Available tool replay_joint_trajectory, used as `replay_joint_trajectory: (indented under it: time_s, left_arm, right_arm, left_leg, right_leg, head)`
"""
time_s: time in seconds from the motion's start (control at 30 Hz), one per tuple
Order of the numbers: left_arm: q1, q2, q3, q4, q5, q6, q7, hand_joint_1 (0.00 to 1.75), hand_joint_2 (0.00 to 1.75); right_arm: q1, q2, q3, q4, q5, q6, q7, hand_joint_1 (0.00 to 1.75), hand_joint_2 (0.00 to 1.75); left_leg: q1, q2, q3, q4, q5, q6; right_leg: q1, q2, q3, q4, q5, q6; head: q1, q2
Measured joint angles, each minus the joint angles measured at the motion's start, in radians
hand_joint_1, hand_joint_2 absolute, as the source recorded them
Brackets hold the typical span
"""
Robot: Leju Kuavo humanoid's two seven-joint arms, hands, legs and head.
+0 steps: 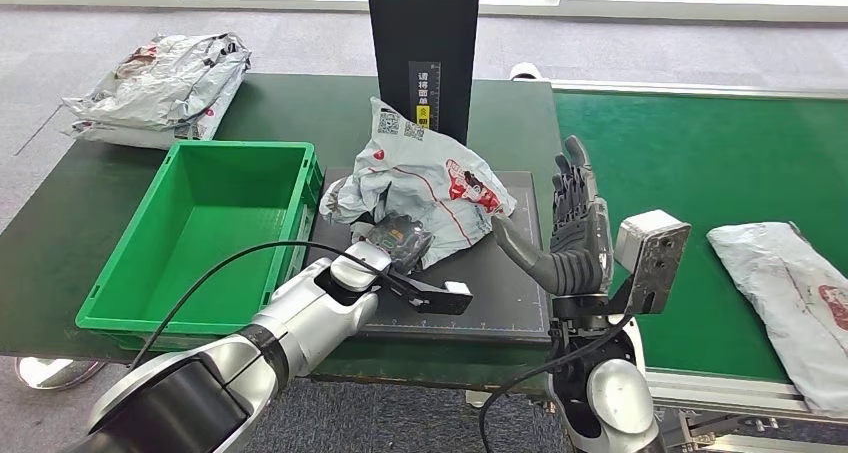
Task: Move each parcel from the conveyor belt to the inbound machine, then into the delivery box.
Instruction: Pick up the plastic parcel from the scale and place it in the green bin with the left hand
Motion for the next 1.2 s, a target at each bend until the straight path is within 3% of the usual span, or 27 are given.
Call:
replay_joint_trajectory:
  time_s: [0.27,0.7,0.9,0.97,1.1,1.2]
  left_arm:
    - [-0.008,0.004,-0.016,0.007,-0.037,-0.007,0.009,1.75,1.75]
    - [-0.021,0.060,-0.197,0.031,-0.271,-0.008,0.086,1.75,1.75]
    - [-0.034,0.095,-0.246,0.038,-0.288,-0.010,0.078,1.75,1.75]
    - [-0.035,0.110,-0.247,0.025,-0.284,0.043,0.100,1.75,1.75]
    - [-0.031,0.165,-0.237,-0.082,-0.297,0.270,0.189,1.75,1.75]
    - [-0.019,0.224,-0.187,-0.294,-0.331,0.269,0.178,1.75,1.75]
  right_arm:
    - [-0.006,0.000,0.000,0.011,-0.001,0.016,-0.003,0.00,1.75]
    - [-0.023,0.000,0.000,0.069,-0.038,0.082,-0.057,0.00,1.75]
    - [-0.024,-0.003,0.000,0.090,-0.062,0.112,-0.074,0.00,1.75]
    - [-0.020,-0.005,0.000,0.093,-0.057,0.107,-0.076,0.00,1.75]
    - [0.004,-0.007,0.000,0.084,-0.030,0.072,-0.061,0.00,1.75]
    - [0.031,-0.009,-0.005,0.047,-0.004,0.035,-0.034,0.00,1.75]
  left_leg:
    - [0.000,0.000,0.000,0.000,0.000,0.000]
    - [0.000,0.001,0.000,0.000,0.000,0.000]
    - [0.000,0.001,0.002,-0.001,0.000,0.000]
    - [0.000,0.002,0.003,0.000,0.001,-0.001]
    - [0.000,0.002,0.002,0.000,0.002,-0.003]
    - [0.000,-0.001,0.001,0.000,0.002,-0.003]
  right_leg:
    - [0.000,0.000,0.000,0.000,0.000,0.000]
    - [0.000,0.000,0.000,0.000,0.000,0.000]
    - [0.000,0.000,0.002,0.000,0.000,0.000]
    - [0.000,0.001,0.002,0.000,0.001,-0.001]
    - [0.002,0.002,0.000,0.000,0.002,-0.003]
    - [0.002,0.000,0.000,0.000,0.002,-0.003]
  head:
    - [0.000,0.000]
    - [0.000,0.000]
    - [0.000,0.000]
    - [0.000,0.000]
    - [0.000,0.000]
    - [0.000,0.000]
